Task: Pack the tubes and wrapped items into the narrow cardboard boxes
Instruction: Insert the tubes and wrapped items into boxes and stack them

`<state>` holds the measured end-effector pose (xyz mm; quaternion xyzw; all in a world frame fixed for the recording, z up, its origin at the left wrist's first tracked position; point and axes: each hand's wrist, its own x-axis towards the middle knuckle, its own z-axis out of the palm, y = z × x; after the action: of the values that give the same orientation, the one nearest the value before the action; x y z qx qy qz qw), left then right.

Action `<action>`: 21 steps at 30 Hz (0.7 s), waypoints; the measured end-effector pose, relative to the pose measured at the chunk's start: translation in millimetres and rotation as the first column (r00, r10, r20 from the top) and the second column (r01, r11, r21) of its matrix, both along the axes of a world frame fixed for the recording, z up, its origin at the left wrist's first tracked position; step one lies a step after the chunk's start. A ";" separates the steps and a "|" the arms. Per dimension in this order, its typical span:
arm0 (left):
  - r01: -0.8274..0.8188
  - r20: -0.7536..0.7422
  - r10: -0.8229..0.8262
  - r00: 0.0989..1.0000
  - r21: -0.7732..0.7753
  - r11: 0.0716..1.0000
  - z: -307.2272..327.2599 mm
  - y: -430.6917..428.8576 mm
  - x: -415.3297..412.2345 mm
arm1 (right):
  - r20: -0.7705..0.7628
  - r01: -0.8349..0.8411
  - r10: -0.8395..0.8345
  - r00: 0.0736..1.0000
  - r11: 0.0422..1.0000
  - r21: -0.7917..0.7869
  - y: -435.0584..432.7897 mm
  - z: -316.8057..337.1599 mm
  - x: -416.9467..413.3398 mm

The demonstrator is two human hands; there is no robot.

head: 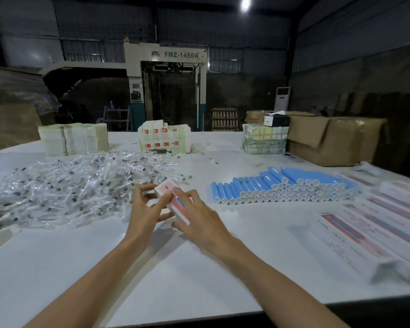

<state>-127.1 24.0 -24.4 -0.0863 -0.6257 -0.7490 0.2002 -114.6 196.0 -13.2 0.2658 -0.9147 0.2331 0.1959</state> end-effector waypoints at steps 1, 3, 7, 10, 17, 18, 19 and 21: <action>0.041 0.007 -0.041 0.999 -0.007 0.999 -1.0 1.4 -0.6 | -0.025 0.035 -0.035 0.999 0.999 0.020 4.5 0.5 2.7; 0.133 0.025 -0.132 0.991 -0.040 0.990 -1.9 6.2 -0.6 | -0.078 0.107 -0.101 0.992 0.991 0.084 18.1 2.0 10.0; 0.135 -0.039 -0.164 0.986 -0.399 0.907 -6.7 12.8 6.6 | -0.071 0.268 -0.262 0.962 0.959 0.090 70.1 4.7 29.1; 0.087 -0.133 -0.210 0.969 -0.610 0.788 -14.6 9.8 7.9 | -0.024 0.411 -0.410 0.912 0.911 0.032 131.7 12.1 46.6; 0.000 -0.235 -0.250 0.939 -0.729 0.684 -20.7 6.1 -5.7 | -0.220 0.743 -0.711 0.668 0.654 0.144 274.5 41.1 92.3; -0.014 -0.246 -0.250 0.936 -0.738 0.674 -19.8 5.3 -6.7 | -0.255 0.777 -0.735 0.629 0.603 0.178 286.9 42.9 97.3; -0.019 -0.249 -0.253 0.935 -0.746 0.666 -19.8 5.4 -6.9 | -0.268 0.802 -0.756 0.598 0.561 0.206 296.5 42.9 103.2; -0.024 -0.247 -0.252 0.935 -0.757 0.653 -20.0 5.6 -6.8 | -0.256 0.824 -0.785 0.564 0.516 0.235 304.1 39.9 112.2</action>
<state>-134.0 29.6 -44.5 -0.3252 -0.8282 -0.4099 0.2006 -2.4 500.2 26.7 -0.1463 -0.9449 -0.0561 0.2874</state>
